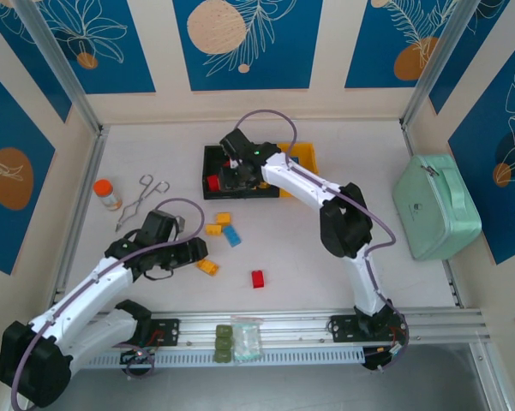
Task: Sort the legos into containers by color
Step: Place the lego in the container.
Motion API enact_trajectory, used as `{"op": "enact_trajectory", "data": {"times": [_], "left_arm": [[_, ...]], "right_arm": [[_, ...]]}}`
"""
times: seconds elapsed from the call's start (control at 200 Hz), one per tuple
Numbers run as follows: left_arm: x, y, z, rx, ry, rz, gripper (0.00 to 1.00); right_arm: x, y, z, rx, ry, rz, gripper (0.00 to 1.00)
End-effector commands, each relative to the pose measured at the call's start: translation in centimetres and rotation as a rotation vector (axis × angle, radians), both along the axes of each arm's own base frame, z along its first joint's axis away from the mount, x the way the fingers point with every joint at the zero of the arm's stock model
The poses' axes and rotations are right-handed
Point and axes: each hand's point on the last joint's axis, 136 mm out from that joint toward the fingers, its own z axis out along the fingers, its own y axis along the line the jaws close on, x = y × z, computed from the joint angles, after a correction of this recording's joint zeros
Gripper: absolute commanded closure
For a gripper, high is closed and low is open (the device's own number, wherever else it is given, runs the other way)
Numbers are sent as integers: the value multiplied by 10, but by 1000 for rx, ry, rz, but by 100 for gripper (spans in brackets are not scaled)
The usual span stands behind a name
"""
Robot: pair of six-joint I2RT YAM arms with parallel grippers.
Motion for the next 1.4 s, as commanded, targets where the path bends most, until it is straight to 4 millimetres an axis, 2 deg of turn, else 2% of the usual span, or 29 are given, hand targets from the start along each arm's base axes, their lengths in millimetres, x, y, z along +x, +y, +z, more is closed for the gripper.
{"op": "enact_trajectory", "data": {"times": [0.0, 0.3, 0.575, 0.795, 1.08, 1.236, 1.396], "left_arm": [[-9, 5, -8, 10, 32, 19, 31], [-13, 6, -12, 0, 43, 33, 31], [-13, 6, -14, -1, 46, 35, 31], [-12, 6, -14, -3, 47, 38, 31], [-11, 5, -14, -7, 44, 41, 31], [-9, 5, -13, -4, 38, 44, 31], [-5, 5, -11, 2, 25, 46, 31]], "right_arm": [[11, 5, 1, 2, 21, 21, 56], [52, 14, -9, -15, 7, -15, 53], [67, 15, -9, -4, -18, -29, 50], [68, 14, -8, -12, -29, -30, 41], [67, 16, 14, -3, -70, -18, 39], [57, 15, 29, -5, -92, -4, 40], [36, 12, 48, 8, -117, 22, 40]]}}
